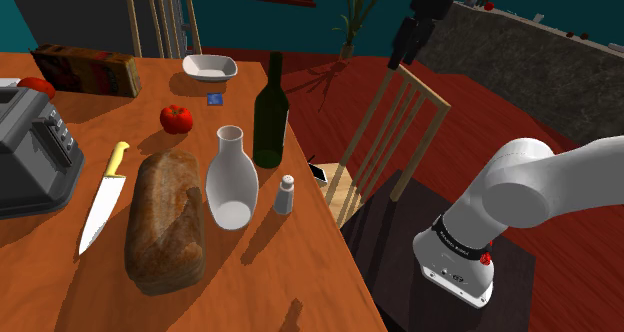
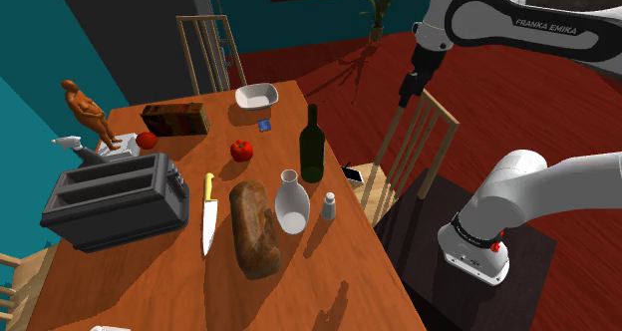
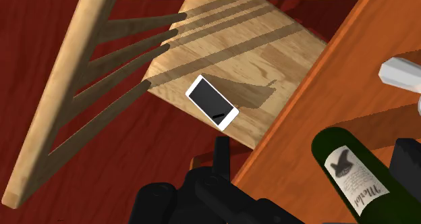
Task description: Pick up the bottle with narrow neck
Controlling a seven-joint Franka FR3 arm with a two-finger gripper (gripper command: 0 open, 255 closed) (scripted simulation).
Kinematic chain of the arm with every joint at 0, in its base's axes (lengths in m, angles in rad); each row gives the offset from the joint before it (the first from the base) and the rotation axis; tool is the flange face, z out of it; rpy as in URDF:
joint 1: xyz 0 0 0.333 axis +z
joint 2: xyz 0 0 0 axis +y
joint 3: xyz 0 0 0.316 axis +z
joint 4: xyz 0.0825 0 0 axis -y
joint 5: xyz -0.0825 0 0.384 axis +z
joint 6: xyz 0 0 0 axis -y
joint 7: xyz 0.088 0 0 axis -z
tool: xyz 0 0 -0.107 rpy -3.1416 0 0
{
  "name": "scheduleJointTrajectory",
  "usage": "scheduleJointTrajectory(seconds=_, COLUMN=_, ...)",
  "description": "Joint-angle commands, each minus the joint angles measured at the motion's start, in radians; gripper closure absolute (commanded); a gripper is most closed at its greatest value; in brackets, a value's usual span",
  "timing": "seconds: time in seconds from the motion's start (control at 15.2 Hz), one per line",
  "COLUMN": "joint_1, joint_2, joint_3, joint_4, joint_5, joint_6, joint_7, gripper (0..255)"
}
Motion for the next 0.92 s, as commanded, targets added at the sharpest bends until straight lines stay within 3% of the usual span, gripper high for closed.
scheduleJointTrajectory(seconds=0.0, joint_1=0.000, joint_2=0.000, joint_3=0.000, joint_4=0.000, joint_5=0.000, joint_6=0.000, joint_7=0.000, gripper=0)
scheduleJointTrajectory(seconds=0.86, joint_1=0.087, joint_2=0.169, joint_3=0.281, joint_4=0.040, joint_5=0.126, joint_6=0.169, joint_7=0.318, gripper=0)
